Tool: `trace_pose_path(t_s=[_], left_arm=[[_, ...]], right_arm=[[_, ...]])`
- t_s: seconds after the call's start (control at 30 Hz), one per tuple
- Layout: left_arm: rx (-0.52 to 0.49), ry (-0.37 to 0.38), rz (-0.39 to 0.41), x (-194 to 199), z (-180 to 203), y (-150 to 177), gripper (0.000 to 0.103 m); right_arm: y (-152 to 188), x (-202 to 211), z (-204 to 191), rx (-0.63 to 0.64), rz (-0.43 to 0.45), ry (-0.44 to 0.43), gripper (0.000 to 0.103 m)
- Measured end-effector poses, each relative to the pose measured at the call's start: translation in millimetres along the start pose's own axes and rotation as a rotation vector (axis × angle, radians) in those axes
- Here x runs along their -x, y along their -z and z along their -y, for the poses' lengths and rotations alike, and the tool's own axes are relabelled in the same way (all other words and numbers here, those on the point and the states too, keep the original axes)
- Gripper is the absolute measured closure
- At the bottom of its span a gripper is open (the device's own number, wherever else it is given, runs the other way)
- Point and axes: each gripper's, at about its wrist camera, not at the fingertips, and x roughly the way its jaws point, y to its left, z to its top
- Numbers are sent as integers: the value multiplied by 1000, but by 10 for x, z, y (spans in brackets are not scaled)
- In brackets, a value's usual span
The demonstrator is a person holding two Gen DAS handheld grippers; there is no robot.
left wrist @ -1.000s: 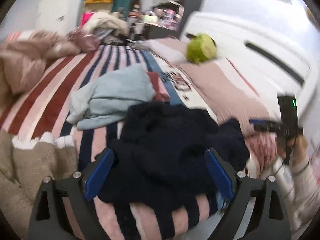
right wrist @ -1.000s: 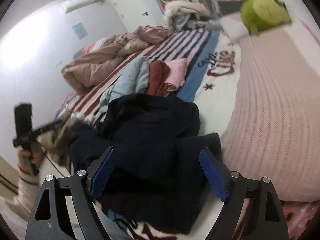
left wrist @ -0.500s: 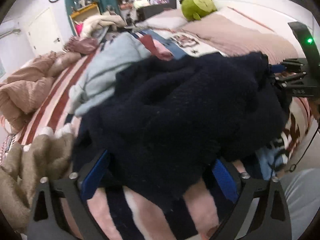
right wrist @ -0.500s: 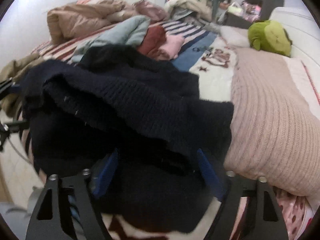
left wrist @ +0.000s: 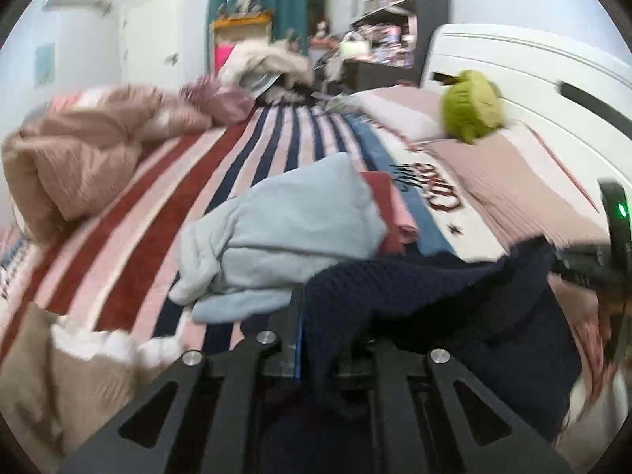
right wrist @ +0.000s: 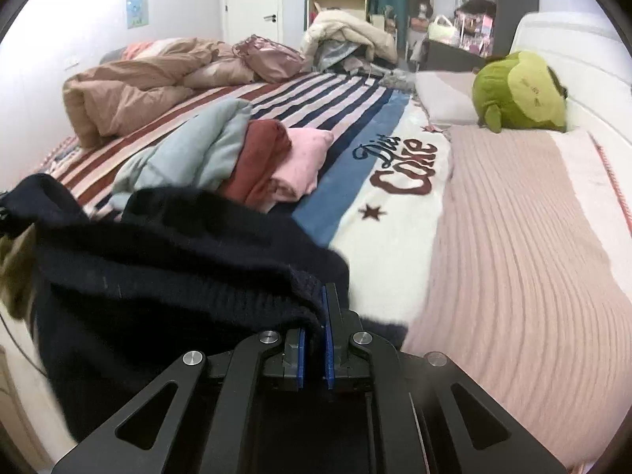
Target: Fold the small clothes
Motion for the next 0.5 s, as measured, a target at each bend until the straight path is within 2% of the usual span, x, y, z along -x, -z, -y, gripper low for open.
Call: trace_pose_path(t_s=[0.07, 0.13, 0.2, 0.27, 0.33, 0.37, 0.4, 0.43, 0.47, 0.5], left_arm=[[25, -29, -32, -340, -73, -116, 89], [37, -51, -112, -756, -137, -172, 82], [55, -37, -162, -1001, -168, -148, 68], [74, -30, -192, -1169, -196, -122, 62], [91, -55, -197, -1225, -226, -133, 44], [101, -63, -199, -1217, -233, -134, 32], [99, -64, -196, -1191, -247, -139, 26], [111, -45, -189, -1152, -268, -158, 24], [124, -20, -180, -1095, -293, -170, 22], [143, 7, -171, -1014, -328, -185, 18]], right_arm=[[-141, -240, 104, -25, -48, 3, 100], [-175, -458, 182, -28, -87, 32, 100], [-186, -689, 302, -48, -126, 46, 99], [-167, -830, 385, -72, -149, 47, 98], [-162, -908, 447, -83, -155, 47, 97], [-162, -929, 465, -86, -157, 51, 96], [-163, -938, 475, -88, -160, 51, 93], [-172, -942, 487, -90, -162, 53, 81], [-177, -929, 499, -89, -164, 62, 64], [-187, -886, 505, -84, -155, 77, 59]])
